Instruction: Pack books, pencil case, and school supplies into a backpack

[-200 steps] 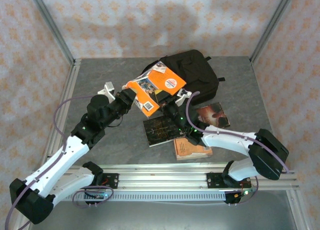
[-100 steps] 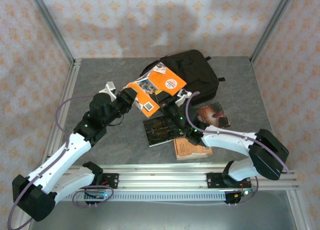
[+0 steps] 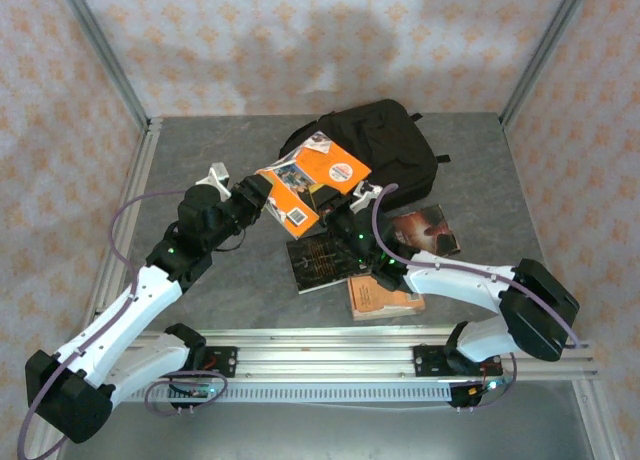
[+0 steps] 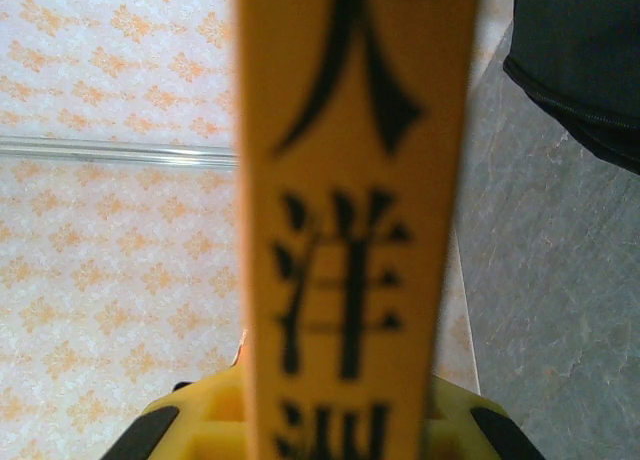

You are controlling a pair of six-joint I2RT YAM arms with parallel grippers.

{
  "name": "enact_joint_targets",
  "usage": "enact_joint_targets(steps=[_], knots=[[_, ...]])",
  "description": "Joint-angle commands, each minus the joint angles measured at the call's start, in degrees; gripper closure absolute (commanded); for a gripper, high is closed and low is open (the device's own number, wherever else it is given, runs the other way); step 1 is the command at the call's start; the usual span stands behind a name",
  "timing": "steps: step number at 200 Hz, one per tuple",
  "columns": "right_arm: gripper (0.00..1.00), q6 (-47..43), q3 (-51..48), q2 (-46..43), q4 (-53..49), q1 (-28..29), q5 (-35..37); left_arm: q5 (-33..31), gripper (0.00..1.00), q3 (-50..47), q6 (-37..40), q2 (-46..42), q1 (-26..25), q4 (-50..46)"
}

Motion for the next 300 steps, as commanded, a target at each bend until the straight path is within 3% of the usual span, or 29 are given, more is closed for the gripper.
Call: enact_joint_targets(steps=[1, 29, 41, 58, 83, 95, 117, 151, 167, 191, 220, 266, 300], knots=[[1.0, -0.3, 1.6, -0.6, -0.3, 0.7, -2.7, 1.1, 0.72, 1.5, 0.2, 0.6, 0.6, 3.6], [1.0, -0.2, 1.5, -0.5, -0.5, 0.7, -2.7, 1.2, 0.86, 1.1, 0.1, 0.5, 0.6, 4.2], [1.0, -0.4, 1.6, -0.6, -0.9, 0.7, -2.8, 1.2, 1.0, 0.9, 0.1, 0.5, 0.6, 4.3], [1.0, -1.4, 1.7, -1.5, -4.7, 0.7, -1.4, 0.8, 1.0, 0.4, 0.1, -0.1, 0.8, 4.3], [0.62, -6.3, 2.5, -4.6, -15.9, 0.6, 3.4, -1.5, 1.0, 0.4, 1.1, -3.4, 1.7, 1.2], [0.5, -10.7, 4.5, -6.5, -25.2, 0.7, 6.8, -2.8, 1.0, 1.0, 2.1, -5.6, 2.5, -1.5], [0.4, -19.2, 9.3, -8.0, -40.9, 0.1, 12.1, -6.9, 1.0, 4.1, 6.1, -10.0, 3.7, -9.8], [0.41, -35.7, 15.9, -6.2, -49.9, -3.2, 13.8, -18.6, 1.0, 11.0, 13.7, -14.7, 3.8, -26.2], [0.4, -43.4, 22.5, -1.7, -55.6, -5.0, 12.6, -23.1, 1.0, 13.1, 16.6, -15.3, 3.8, -31.4], [0.28, -52.3, 39.6, 11.0, -71.3, -7.1, 9.1, -27.5, 1.0, 13.9, 19.0, -14.9, 3.8, -35.6], [0.03, -60.4, 57.4, 26.3, -82.3, -7.2, 10.7, -31.3, 1.0, 12.1, 21.1, -15.1, 3.9, -36.4], [0.0, -63.8, 80.1, 45.6, -88.4, -7.3, 13.7, -35.8, 1.0, 11.4, 25.8, -15.3, 3.9, -36.2], [0.0, -63.3, 96.7, 58.2, -91.6, -7.8, 13.3, -34.4, 1.0, 9.6, 25.4, -14.9, 4.0, -34.8]])
